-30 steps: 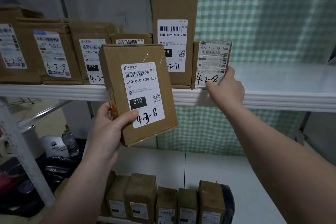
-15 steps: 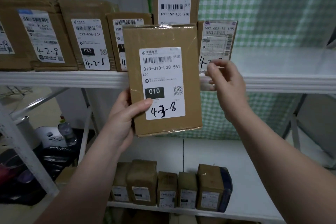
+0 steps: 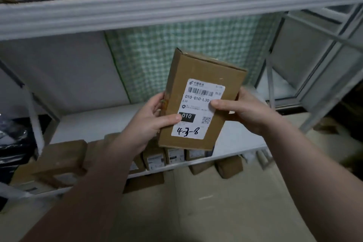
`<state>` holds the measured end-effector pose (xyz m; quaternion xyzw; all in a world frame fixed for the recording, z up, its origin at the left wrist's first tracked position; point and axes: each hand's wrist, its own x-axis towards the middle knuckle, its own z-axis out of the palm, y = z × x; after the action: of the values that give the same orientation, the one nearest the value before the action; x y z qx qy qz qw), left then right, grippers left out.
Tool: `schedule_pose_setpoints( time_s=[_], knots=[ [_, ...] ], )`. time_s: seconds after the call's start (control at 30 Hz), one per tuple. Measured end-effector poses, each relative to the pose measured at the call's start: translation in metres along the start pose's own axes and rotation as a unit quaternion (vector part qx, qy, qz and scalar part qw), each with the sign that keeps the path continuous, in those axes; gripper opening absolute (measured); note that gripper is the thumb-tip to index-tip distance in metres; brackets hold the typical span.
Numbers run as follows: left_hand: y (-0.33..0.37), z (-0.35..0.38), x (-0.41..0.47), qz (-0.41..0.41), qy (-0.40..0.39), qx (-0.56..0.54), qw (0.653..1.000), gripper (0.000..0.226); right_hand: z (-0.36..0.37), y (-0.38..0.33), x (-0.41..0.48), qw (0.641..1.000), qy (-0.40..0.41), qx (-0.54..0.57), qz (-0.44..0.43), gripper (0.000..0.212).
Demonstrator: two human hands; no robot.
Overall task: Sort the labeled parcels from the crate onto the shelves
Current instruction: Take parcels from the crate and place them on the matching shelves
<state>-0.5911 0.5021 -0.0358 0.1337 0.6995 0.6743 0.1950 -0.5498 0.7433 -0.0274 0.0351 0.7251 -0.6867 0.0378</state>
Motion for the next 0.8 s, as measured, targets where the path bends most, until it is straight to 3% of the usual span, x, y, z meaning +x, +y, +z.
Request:
schedule_pose_setpoints(
  time_s=[0.13, 0.27, 0.4, 0.5, 0.6, 0.8],
  knots=[
    [-0.033, 0.037, 0.024, -0.049, -0.038, 0.054, 0.997, 0.058, -0.042, 0.041, -0.001, 0.999, 0.016, -0.003, 0.036, 0.076],
    [-0.056, 0.077, 0.048, -0.093, -0.001, 0.126, 0.988, 0.076, -0.097, 0.087, 0.015, 0.996, 0.041, -0.009, 0.083, 0.094],
    [-0.084, 0.115, 0.078, -0.119, 0.128, 0.094, 0.98, 0.05, -0.159, 0.143, 0.032, 0.989, 0.07, -0.029, 0.13, 0.101],
    [-0.121, 0.136, 0.09, -0.148, 0.206, 0.083, 0.964, 0.019, -0.189, 0.18, 0.04, 0.983, 0.087, -0.049, 0.153, 0.082],
    [-0.164, 0.153, 0.095, -0.19, 0.219, 0.097, 0.952, 0.023, -0.203, 0.22, 0.053, 0.979, 0.103, -0.084, 0.157, 0.073],
    [-0.252, 0.17, 0.127, -0.245, 0.197, 0.149, 0.938, 0.029, -0.211, 0.313, 0.093, 0.978, 0.071, -0.107, 0.164, 0.077]
  ],
)
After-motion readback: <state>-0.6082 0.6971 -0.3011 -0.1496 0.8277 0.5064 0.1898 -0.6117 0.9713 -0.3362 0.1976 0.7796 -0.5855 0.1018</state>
